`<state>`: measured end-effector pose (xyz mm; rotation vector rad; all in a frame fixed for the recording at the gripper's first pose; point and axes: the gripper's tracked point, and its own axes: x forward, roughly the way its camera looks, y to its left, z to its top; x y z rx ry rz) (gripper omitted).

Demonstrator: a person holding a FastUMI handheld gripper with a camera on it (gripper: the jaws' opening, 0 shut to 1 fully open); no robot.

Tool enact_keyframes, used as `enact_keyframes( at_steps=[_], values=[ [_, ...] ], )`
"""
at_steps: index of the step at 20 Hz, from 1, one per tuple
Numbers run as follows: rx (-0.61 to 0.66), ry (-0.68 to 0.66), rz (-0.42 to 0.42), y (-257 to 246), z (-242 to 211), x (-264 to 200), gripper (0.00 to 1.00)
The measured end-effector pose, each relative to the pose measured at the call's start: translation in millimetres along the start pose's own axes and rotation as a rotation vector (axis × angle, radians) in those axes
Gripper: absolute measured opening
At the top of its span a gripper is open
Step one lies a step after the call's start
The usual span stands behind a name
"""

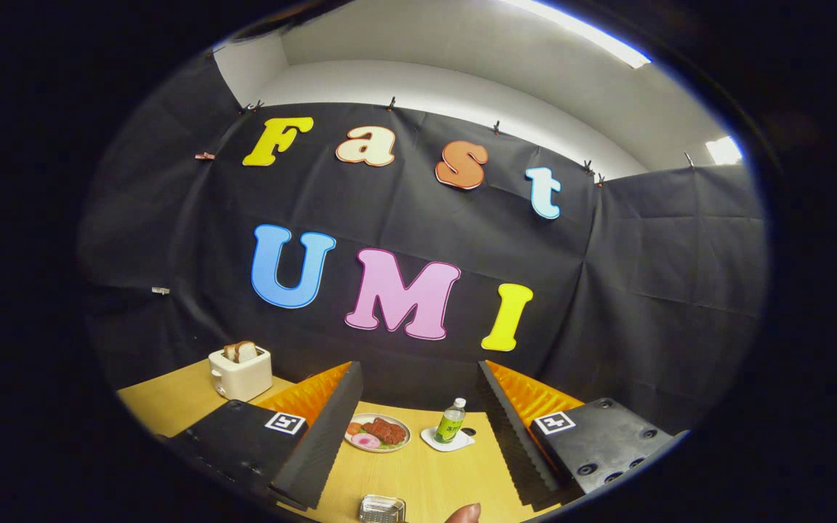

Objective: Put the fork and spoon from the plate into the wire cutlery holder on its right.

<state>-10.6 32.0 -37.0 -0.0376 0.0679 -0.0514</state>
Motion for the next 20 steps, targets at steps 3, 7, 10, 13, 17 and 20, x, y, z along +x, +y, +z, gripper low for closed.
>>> enact_keyframes(
  at_steps=[3, 7, 10, 13, 17, 20],
  values=[
    [0.045, 0.106, 0.049, 39.0, -22.7, -8.7, 0.98],
    [0.141, 0.432, 0.237, 140.4, -116.9, -51.4, 0.94],
    [0.169, 0.675, 0.327, 200.8, -200.8, -79.1, 0.78],
    [0.189, 0.922, 0.341, 235.6, -283.0, -99.9, 0.73],
    [0.234, 1.139, 0.343, 280.2, -361.9, -114.5, 0.65],
    [0.185, 1.21, 0.31, 288.4, -390.5, -114.0, 0.65]
  ],
)
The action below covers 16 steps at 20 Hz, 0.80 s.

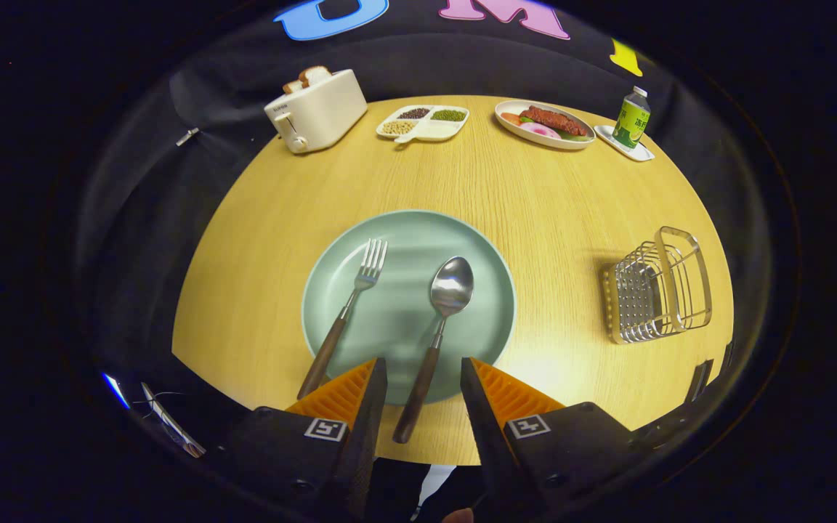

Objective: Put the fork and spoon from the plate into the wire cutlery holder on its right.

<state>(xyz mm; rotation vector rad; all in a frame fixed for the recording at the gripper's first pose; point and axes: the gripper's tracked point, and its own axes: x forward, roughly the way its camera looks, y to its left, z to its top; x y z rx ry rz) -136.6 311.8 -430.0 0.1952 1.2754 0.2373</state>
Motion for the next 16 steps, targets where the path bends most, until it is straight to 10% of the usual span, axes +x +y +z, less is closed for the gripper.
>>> enact_keyframes(
  at_steps=[3, 10, 16],
  values=[
    [0.018, 0.051, -0.031, 0.5, -2.3, 20.2, 0.65],
    [0.045, 0.135, -0.052, -9.7, -12.2, 41.0, 0.12],
    [0.017, 0.072, 0.039, -16.8, 22.2, 9.9, 0.09]
  ],
)
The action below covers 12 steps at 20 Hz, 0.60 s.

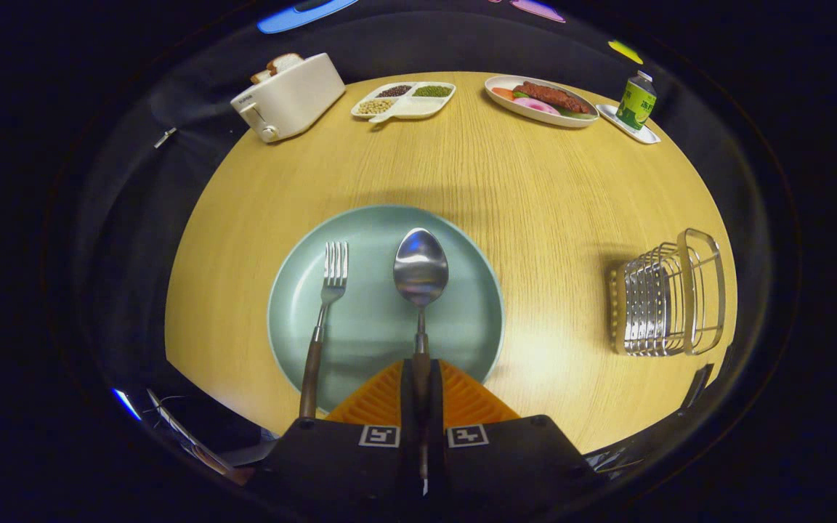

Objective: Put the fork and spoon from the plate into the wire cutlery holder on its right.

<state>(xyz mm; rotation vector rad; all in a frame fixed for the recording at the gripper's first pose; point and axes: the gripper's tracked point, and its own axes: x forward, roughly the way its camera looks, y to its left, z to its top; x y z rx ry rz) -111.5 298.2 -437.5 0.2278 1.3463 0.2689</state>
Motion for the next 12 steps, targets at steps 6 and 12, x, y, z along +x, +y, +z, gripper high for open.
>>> enact_keyframes(
  at_steps=[6, 12],
  values=[
    [-0.103, -0.041, 0.128, -17.2, 20.4, -73.3, 0.09],
    [-0.18, 0.038, -0.009, -155.6, 19.2, -138.5, 0.09]
  ],
)
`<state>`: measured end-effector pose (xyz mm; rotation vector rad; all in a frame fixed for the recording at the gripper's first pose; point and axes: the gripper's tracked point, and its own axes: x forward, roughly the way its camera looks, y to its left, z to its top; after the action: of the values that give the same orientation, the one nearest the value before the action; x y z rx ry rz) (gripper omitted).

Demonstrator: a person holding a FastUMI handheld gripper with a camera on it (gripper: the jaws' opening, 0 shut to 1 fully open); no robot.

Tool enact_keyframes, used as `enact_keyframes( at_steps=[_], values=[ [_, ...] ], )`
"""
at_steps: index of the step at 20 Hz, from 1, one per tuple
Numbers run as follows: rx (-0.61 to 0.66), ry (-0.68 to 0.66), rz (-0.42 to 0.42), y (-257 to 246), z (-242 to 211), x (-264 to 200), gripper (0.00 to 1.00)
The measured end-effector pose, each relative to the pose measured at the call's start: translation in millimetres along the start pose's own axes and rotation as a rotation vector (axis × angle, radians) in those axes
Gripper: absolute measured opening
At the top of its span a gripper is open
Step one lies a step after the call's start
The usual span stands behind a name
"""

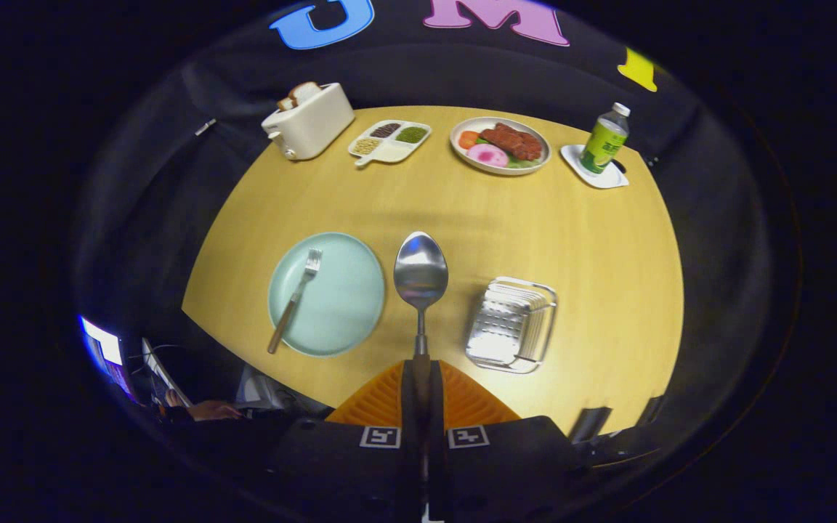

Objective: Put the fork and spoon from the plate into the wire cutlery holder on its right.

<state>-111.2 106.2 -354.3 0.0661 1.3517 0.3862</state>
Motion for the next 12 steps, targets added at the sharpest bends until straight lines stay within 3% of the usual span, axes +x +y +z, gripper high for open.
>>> enact_keyframes(
  at_steps=[6, 12],
  values=[
    [-0.049, 0.339, -0.013, -58.6, -49.4, 0.0, 0.09],
    [-0.033, 0.526, -0.028, -64.4, -41.1, 23.8, 0.09]
  ],
)
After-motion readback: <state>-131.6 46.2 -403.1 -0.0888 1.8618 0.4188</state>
